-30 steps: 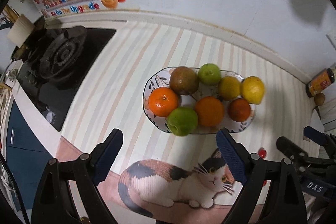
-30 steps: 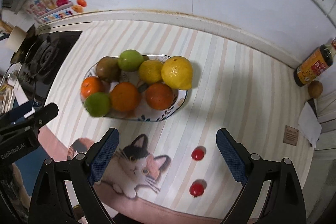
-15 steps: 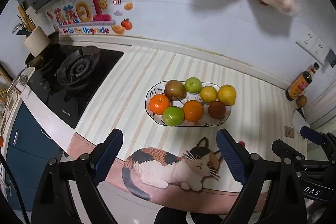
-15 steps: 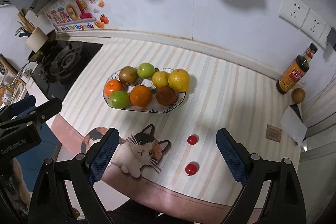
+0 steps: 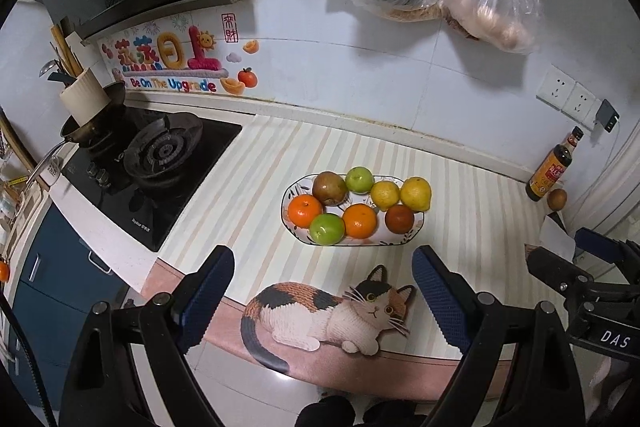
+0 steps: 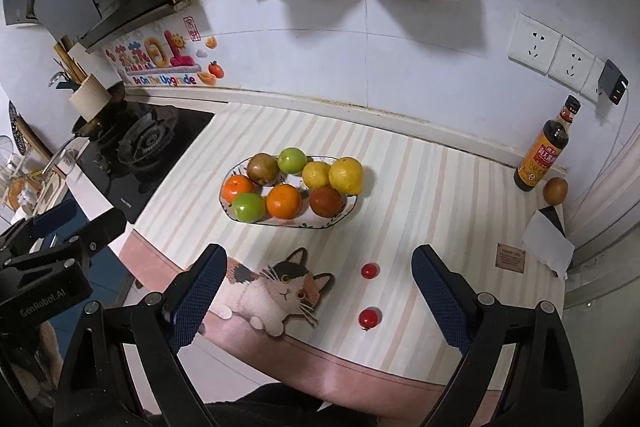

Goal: Organize fruits
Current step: 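Reach both tools toward the two red cherry tomatoes on the counter, then grasp one cherry tomato with the right tool while the left tool grasps the other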

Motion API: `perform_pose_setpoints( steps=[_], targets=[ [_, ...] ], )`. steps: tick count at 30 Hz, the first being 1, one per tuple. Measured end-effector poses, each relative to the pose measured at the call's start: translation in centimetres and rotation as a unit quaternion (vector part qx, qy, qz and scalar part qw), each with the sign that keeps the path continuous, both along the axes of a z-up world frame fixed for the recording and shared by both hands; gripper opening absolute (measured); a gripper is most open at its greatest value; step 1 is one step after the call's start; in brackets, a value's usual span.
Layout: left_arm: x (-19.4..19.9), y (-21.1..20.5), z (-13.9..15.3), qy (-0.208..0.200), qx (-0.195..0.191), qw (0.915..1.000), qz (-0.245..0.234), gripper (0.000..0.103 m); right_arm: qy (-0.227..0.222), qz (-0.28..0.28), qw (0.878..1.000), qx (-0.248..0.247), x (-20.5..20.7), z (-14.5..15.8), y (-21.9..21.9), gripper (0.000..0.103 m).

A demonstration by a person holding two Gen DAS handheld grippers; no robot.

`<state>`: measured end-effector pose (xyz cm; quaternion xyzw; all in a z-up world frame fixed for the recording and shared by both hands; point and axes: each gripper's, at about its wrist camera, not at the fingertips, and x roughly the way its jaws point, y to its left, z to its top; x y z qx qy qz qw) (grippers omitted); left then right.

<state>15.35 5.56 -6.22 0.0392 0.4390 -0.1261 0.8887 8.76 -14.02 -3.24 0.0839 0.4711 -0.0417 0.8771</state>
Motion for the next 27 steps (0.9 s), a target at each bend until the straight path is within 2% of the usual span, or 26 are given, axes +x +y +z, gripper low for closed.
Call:
perform_pose_setpoints(
  steps=[7,8,9,10,14,18,20,22,25,27],
  targets=[
    [0.2,0.1,-0.7,0.01,0.001,0.9999,-0.004,0.092,0.0,-0.009,0.999,0.032,0.3,-1.1,-0.1,0.096],
    [0.4,0.0,-1.1,0.016,-0.001,0.9999,-0.005,0.095,0.006,-0.013,0.999,0.041,0.5,-1.6,-0.6,0.096],
    [0.5,-0.1,-1.3,0.02,-0.002,0.9998,-0.005,0.103,0.008,-0.017,0.999,0.047,0.7,-2.0,-1.0,0.096],
    [0.9,-0.4,-1.8,0.027,0.002,0.9996,-0.005,0.103,0.015,-0.022,0.998,0.055,0.9,-2.8,-1.7,0.096],
    [1.8,-2.0,-4.2,0.042,0.028,0.9988,0.002,0.103,0.078,-0.044,0.994,0.063,2.2,-8.3,-4.5,0.096],
    [2.9,-4.6,-8.3,0.071,0.07,0.995,0.004,0.103,0.169,-0.053,0.98,0.092,3.0,-17.2,-6.9,0.094],
    [3.3,-6.0,-10.7,0.092,0.092,0.9915,0.003,0.103,0.211,-0.056,0.97,0.106,3.1,-22.0,-7.8,0.078],
    [3.5,-7.4,-13.2,0.117,0.11,0.9871,-0.002,0.103,0.235,-0.059,0.963,0.12,3.1,-25.1,-8.4,0.069],
    [3.5,-8.8,-15.8,0.141,0.122,0.9825,-0.007,0.103,0.254,-0.057,0.955,0.144,2.8,-28.7,-8.9,0.051],
    [3.6,-9.7,-16.8,0.152,0.131,0.9796,-0.011,0.103,0.257,-0.044,0.954,0.149,2.7,-30.0,-8.7,0.04]
  ],
)
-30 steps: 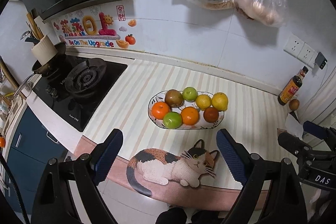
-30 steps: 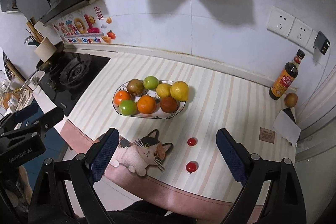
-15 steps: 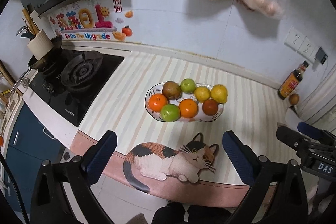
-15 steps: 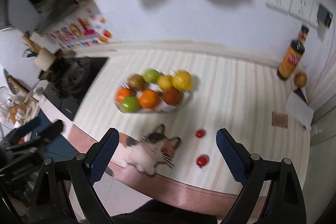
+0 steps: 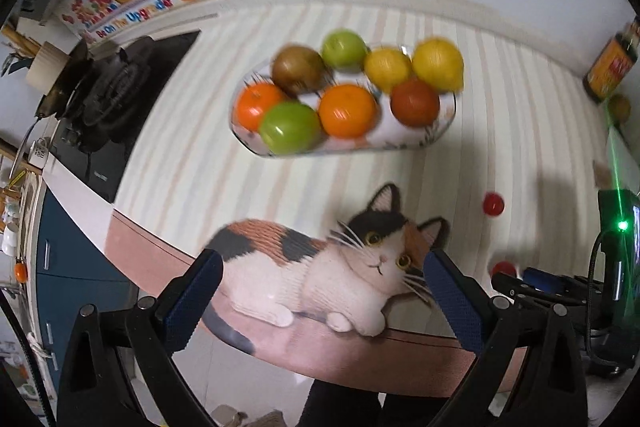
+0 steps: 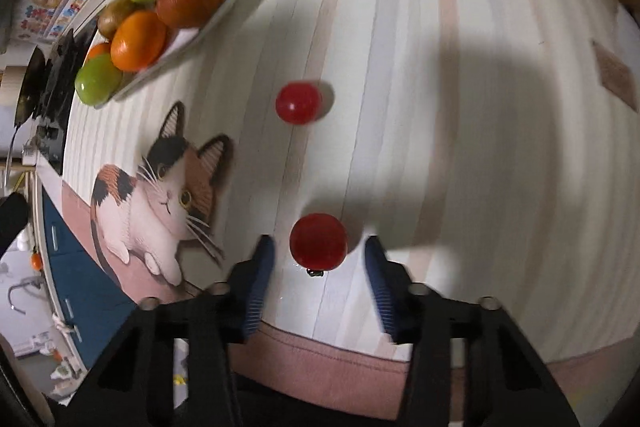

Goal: Organize fruits
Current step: 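Grasp one cherry tomato with the right tool while the left tool grasps the other, then carry both cherry tomatoes to the plate and open both tools to release them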

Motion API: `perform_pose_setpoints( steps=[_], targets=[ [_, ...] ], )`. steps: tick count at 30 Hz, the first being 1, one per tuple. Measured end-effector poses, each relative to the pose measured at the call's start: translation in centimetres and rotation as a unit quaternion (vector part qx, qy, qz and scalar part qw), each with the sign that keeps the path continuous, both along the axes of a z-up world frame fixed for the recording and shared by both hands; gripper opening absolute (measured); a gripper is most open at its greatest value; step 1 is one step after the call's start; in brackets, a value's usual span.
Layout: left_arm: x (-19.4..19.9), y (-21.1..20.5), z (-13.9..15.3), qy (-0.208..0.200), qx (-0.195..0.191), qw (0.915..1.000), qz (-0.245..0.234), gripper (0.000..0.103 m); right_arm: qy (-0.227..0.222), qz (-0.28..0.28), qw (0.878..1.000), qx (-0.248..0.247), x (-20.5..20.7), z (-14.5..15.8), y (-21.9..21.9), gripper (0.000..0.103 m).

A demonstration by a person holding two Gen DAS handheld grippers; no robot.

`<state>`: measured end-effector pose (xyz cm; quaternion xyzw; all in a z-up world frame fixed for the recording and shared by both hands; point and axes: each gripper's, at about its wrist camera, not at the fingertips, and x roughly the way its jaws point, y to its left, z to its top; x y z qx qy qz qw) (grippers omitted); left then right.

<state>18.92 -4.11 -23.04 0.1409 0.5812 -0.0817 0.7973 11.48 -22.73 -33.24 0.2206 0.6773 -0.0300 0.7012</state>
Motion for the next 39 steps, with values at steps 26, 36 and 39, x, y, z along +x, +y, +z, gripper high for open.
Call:
perform_pose_setpoints(
  steps=[26,36,39],
  targets=[
    [3.6,-16.3,-10.0,0.152,-0.076,0.9818,-0.085,0.053,-0.025,-0.087,0.996,-0.011,-2.2,0.9,-13.2,0.033],
    [3.5,-13.8,-10.3,0.147,-0.092,0.9828,-0.062,0.023,-0.046,-0.038,0.998,0.027,-0.1,0.5,-10.3,0.033],
    [3.4,-11.3,-10.2,0.154,-0.1,0.9823,-0.038,0.023,-0.05,-0.001,0.998,0.03,1.3,-0.2,-8.0,0.033]
  ],
)
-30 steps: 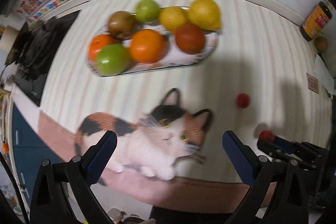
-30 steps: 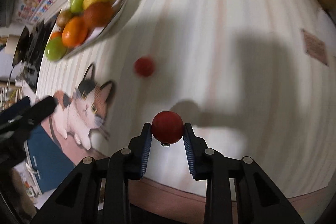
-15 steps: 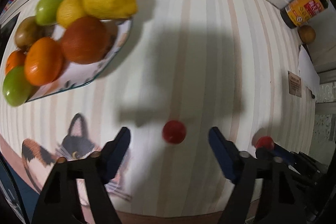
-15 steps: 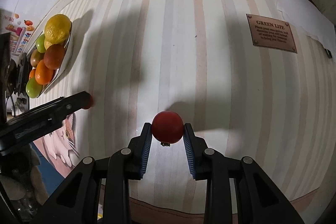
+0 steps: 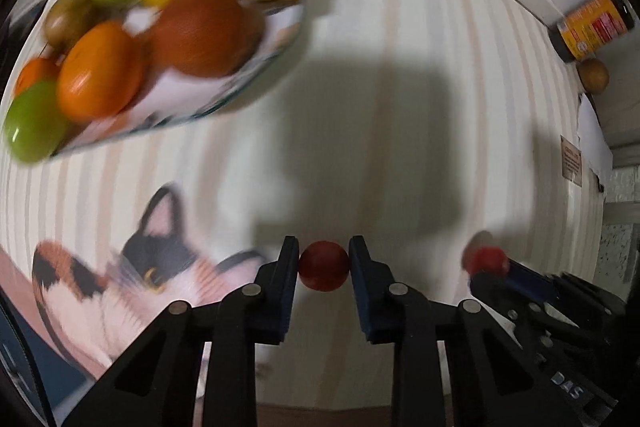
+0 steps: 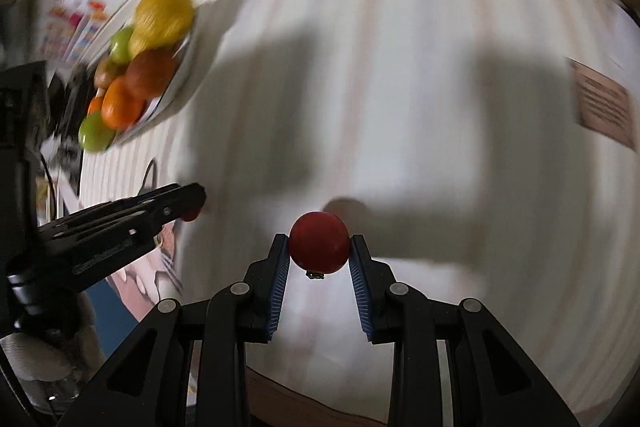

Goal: Organize fruits
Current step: 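Carry both cherry tomatoes to the plate and open both tools to release them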

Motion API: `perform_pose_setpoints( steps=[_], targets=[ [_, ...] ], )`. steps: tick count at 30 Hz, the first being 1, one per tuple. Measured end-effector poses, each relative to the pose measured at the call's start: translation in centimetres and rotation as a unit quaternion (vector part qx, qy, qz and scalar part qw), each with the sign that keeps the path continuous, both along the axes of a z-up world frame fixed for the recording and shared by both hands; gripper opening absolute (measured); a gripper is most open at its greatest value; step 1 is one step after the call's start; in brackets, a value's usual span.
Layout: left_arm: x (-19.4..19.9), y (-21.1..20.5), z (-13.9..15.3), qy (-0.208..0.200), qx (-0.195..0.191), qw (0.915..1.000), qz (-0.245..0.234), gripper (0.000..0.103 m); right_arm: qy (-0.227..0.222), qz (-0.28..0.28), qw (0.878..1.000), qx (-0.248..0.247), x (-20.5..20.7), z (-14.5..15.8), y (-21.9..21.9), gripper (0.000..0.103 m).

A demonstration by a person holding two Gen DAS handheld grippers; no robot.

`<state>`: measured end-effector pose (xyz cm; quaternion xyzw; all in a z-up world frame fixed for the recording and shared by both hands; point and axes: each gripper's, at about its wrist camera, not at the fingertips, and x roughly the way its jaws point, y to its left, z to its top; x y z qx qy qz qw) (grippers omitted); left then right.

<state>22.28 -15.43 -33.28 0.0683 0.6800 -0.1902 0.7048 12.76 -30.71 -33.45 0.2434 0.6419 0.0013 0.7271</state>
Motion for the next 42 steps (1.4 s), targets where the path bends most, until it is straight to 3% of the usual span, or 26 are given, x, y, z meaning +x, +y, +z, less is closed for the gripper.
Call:
perform_pose_setpoints(
  steps=[3,7,17,22,31,36,42],
  targets=[
    [0.3,2.3,0.0,0.007,-0.008,0.9996,0.025,0.023,-0.008,0.027,0.999,-0.02,0.5,0.1,1.3,0.034],
    [0.5,4.5,-0.1,0.016,-0.022,0.9981,0.055,0.023,0.0,0.032,0.999,-0.004,0.7,0.0,1.3,0.034],
    [-0.3,7.6,0.7,0.02,-0.043,0.9955,0.082,0.023,-0.008,0.04,0.999,-0.012,0.7,-0.1,1.7,0.033],
    [1.5,9.4,2.8,0.02,-0.073,0.9906,0.114,0.023,-0.025,0.046,0.999,0.011,1.5,0.4,2.9,0.032],
    [6.9,12.1,6.0,0.011,-0.098,0.9838,0.15,0.023,-0.097,0.017,0.989,0.114,7.3,2.2,5.9,0.033],
    [10.4,11.2,5.8,0.011,-0.084,0.985,0.15,0.023,-0.108,0.01,0.983,0.149,11.1,1.7,7.6,0.033],
    [12.7,10.1,4.9,0.022,-0.066,0.9871,0.144,0.024,-0.102,0.027,0.984,0.142,13.5,1.1,9.5,0.033]
  ],
)
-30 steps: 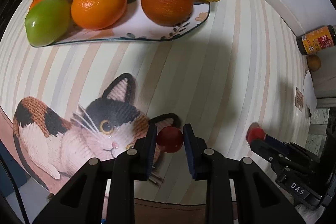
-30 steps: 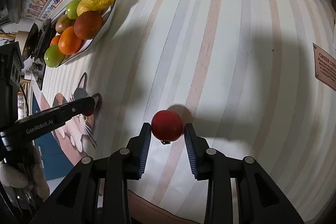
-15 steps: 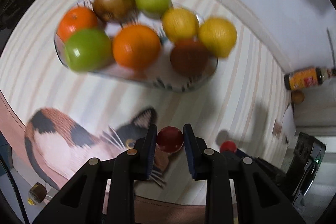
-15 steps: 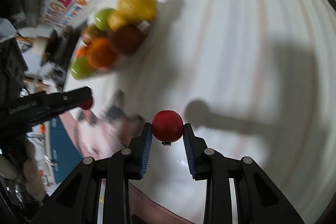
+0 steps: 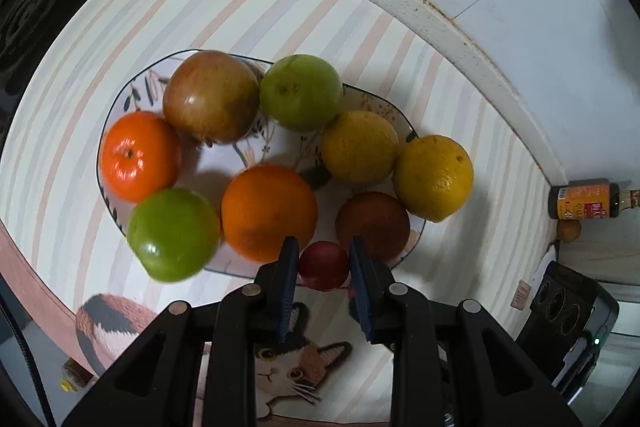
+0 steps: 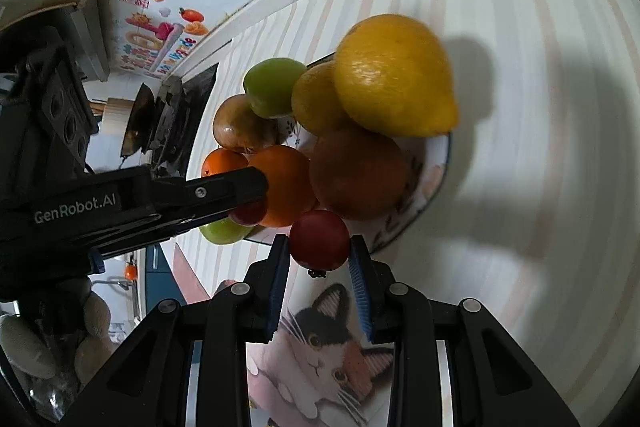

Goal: Organize fruits
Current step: 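Carry both cherry tomatoes to the plate and open both tools to release them, then withdraw both open tools from the plate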

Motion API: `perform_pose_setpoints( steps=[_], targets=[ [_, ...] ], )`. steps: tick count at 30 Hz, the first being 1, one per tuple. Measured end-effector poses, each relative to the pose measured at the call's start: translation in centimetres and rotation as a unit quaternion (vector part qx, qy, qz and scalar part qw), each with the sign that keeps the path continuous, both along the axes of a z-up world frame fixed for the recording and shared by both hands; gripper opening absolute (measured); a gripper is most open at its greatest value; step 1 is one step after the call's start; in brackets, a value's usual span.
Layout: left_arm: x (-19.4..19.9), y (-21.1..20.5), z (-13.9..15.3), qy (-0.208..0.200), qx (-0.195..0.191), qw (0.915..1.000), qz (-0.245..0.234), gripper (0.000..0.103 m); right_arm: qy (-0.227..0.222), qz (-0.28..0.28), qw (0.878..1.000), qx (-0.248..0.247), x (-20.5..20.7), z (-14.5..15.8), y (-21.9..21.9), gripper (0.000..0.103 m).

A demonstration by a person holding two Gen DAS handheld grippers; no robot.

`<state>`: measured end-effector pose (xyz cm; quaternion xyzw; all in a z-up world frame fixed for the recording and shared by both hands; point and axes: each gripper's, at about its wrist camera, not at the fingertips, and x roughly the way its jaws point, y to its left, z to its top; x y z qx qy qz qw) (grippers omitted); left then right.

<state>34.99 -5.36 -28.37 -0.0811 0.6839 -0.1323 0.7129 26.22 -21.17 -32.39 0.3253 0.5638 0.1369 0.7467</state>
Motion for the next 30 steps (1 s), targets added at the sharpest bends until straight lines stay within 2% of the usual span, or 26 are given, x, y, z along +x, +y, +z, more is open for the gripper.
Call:
perform_pose_setpoints(
  steps=[2,4,6,10,12,15,17,18,20,22,25,30],
  targets=[
    [0.3,-0.3,-0.5,0.01,-0.001,0.9999,-0.001,0.024,0.006,0.007,1.0,0.001,0.5,-0.3,0.6,0.034],
    [0.4,-0.5,-0.9,0.02,0.004,0.9998,0.0,0.029,0.015,0.005,1.0,0.001,0.5,-0.8,0.6,0.036],
    [0.4,-0.7,-0.9,0.021,0.005,0.9998,0.001,0.033,0.019,0.0,1.0,0.008,0.5,-0.9,0.6,0.045],
    [0.2,-0.8,-0.2,0.006,0.015,0.9999,-0.001,0.05,0.02,-0.004,1.0,-0.01,0.1,-0.3,0.2,0.076],
    [0.1,-0.5,0.4,-0.003,0.017,0.9999,0.001,0.057,0.021,-0.006,1.0,-0.014,-0.5,0.0,-0.5,0.076],
    [-0.6,0.0,1.4,-0.02,0.025,0.9995,0.003,0.074,0.023,-0.011,0.999,-0.04,-1.5,0.8,-1.5,0.079],
    [-1.2,0.4,2.0,-0.032,0.035,0.9989,0.002,0.083,0.023,-0.014,0.998,-0.065,-2.1,1.5,-2.1,0.09],
    [-1.6,0.6,2.3,-0.041,0.045,0.9982,0.001,0.087,0.02,-0.016,0.996,-0.082,-2.3,2.0,-2.3,0.091],
    [-2.5,0.9,3.0,-0.064,0.075,0.9951,-0.003,0.089,0.014,-0.017,0.991,-0.129,-2.8,3.2,-2.7,0.093],
    [-3.6,1.1,3.3,-0.084,0.104,0.991,-0.007,0.1,0.01,-0.016,0.985,-0.169,-2.9,4.3,-2.9,0.096],
    [-4.9,1.7,3.3,-0.097,0.134,0.9863,-0.002,0.101,0.002,-0.008,0.972,-0.236,-3.2,5.8,-2.7,0.096],
    [-6.7,2.8,4.0,-0.12,0.154,0.9806,0.014,0.101,-0.019,0.007,0.961,-0.275,-3.3,7.7,-2.0,0.097]
  ],
)
